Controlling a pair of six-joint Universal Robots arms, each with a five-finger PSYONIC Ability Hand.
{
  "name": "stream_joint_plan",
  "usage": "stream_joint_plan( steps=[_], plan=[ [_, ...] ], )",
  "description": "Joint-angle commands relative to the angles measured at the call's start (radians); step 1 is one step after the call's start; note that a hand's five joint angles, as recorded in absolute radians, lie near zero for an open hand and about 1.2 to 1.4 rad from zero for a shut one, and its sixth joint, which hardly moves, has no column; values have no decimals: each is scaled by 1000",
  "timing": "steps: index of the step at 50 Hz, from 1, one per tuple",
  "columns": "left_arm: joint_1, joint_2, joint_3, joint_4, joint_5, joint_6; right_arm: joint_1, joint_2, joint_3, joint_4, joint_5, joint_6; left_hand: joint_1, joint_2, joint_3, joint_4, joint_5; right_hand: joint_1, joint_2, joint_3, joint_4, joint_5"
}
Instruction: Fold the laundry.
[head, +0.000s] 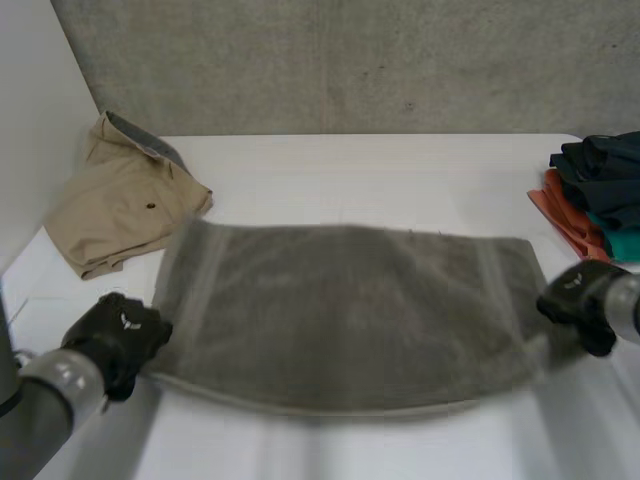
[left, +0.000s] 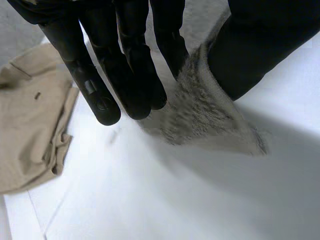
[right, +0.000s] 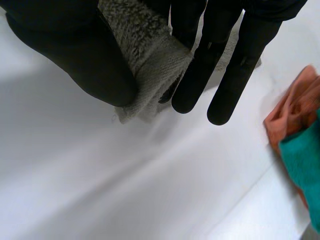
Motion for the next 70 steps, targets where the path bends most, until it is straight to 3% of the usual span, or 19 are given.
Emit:
stream_joint_plan(
  steps=[1,10,19,20,21,22,23,25,32,37,41,47,51,63,67,70],
  plan=[
    [-4,-50,72,41,11,-5,-18,-21,37,-125,-9,14,241,197,201,193,228,272,217,205,196,210],
    [-31,-348,311,326,3,-11,11,171,-109,-310,10,181,241,197,201,193,228,272,217,205,196,210],
    [-76,-613,606,366,-38,-5,46,344,-279,-374,75,203,241,197,201,193,228,272,217,205,196,210],
    [-82,-647,646,361,-47,-6,51,355,-290,-376,80,203,241,197,201,193,228,79,24,12,2,16],
    [-87,-662,664,361,-50,-6,56,364,-300,-374,83,203,241,197,201,193,228,-307,-362,-374,-383,-370],
    [-91,-676,681,361,-50,-6,66,380,-319,-377,94,204,38,-6,-2,-10,25,-949,-1004,-1016,-1026,-1012],
    [-102,-696,715,361,-47,-6,71,384,-326,-379,102,207,-516,-560,-556,-564,-530,-949,-1004,-1016,-1026,-1012],
    [-111,-708,747,366,-49,-5,80,386,-342,-386,117,214,-980,-1025,-1021,-1028,-994,-949,-1004,-1016,-1026,-1012],
    [-123,-705,813,371,-49,-12,115,297,-346,-432,129,281,-980,-1024,-1020,-1028,-993,-949,-1004,-1016,-1026,-1012],
    [-137,-689,803,363,-47,-12,106,202,-317,-428,83,322,-977,-1021,-1017,-1025,-990,-949,-1004,-1016,-1026,-1012],
    [-134,-682,752,354,-43,-9,103,197,-285,-384,10,313,-977,-1021,-1017,-1025,-990,-949,-1004,-1016,-1026,-1012],
    [-128,-693,671,354,-31,-9,102,252,-257,-296,-21,319,-968,-1012,-1008,-1016,-981,-949,-1004,-1016,-1026,-1012],
    [-119,-702,695,377,-14,-11,102,305,-262,-386,-24,326,-968,-1012,-1008,-1016,-981,-949,-1004,-1016,-1026,-1012],
    [-70,-840,855,570,40,-15,106,516,-316,-1016,-7,336,-953,-997,-993,-1001,-967,-949,-1004,-1016,-1026,-1012],
    [-74,-813,812,581,31,-28,103,475,-253,-1055,6,368,-944,-989,-985,-992,-958,-949,-1004,-1016,-1026,-1012],
    [-74,-695,728,581,34,-67,86,392,-189,-1035,-3,408,-942,-986,-982,-990,-955,-949,-1004,-1016,-1026,-1012]
  ],
)
